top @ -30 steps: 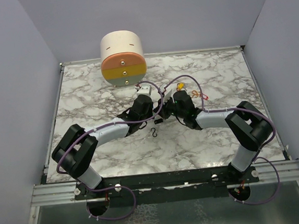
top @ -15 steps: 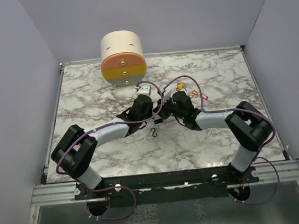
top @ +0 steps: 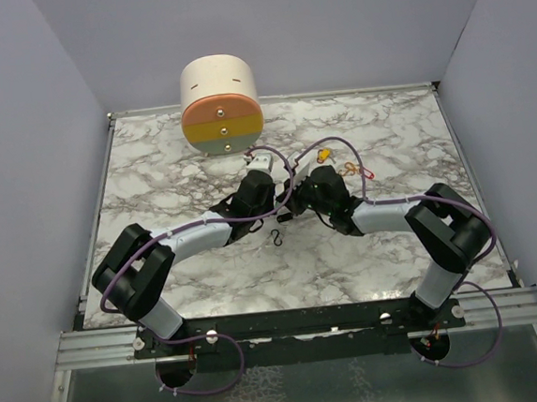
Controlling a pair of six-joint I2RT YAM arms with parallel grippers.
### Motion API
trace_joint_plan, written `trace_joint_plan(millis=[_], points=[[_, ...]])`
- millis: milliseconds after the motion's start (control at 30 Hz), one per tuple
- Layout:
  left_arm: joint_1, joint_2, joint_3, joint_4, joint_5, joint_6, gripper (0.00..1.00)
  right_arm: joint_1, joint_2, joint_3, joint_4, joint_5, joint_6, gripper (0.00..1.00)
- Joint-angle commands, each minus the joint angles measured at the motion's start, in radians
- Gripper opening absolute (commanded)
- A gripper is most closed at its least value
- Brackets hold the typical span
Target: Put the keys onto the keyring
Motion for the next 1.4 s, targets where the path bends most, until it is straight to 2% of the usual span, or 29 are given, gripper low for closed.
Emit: trace_joint_plan(millis=[0,700,800,867,1033,1100,1367], points=[[-0.012,-0.038,-0.003,-0.03,0.037,0.022,0.0,-0.006,-0.037,-0.014,0.047,0.068,-0.025,0.01],[-0.012,-0.054,-0.003,-0.046,0.044,0.034,0.0,-0.005,-0.074,-0.038,0.042,0.117,-0.036,0.01],[-0.012,-0.052,0.0,-0.051,0.038,0.034,0.07,-0.005,-0.089,-0.043,0.039,0.13,-0.037,0.01],[-0.012,-0.051,-0.001,-0.057,0.029,0.034,0.17,-0.005,-0.1,-0.045,0.028,0.139,-0.041,0.01],[-0.011,-0.064,-0.009,-0.066,-0.009,0.026,0.47,-0.006,-0.128,-0.048,-0.005,0.172,-0.054,0.01],[-0.008,-0.079,-0.019,-0.063,-0.029,0.017,0.54,-0.006,-0.139,-0.051,-0.015,0.186,-0.058,0.01],[0.006,-0.163,-0.08,-0.053,-0.091,-0.021,0.6,-0.017,-0.157,-0.052,-0.045,0.233,-0.054,0.01]])
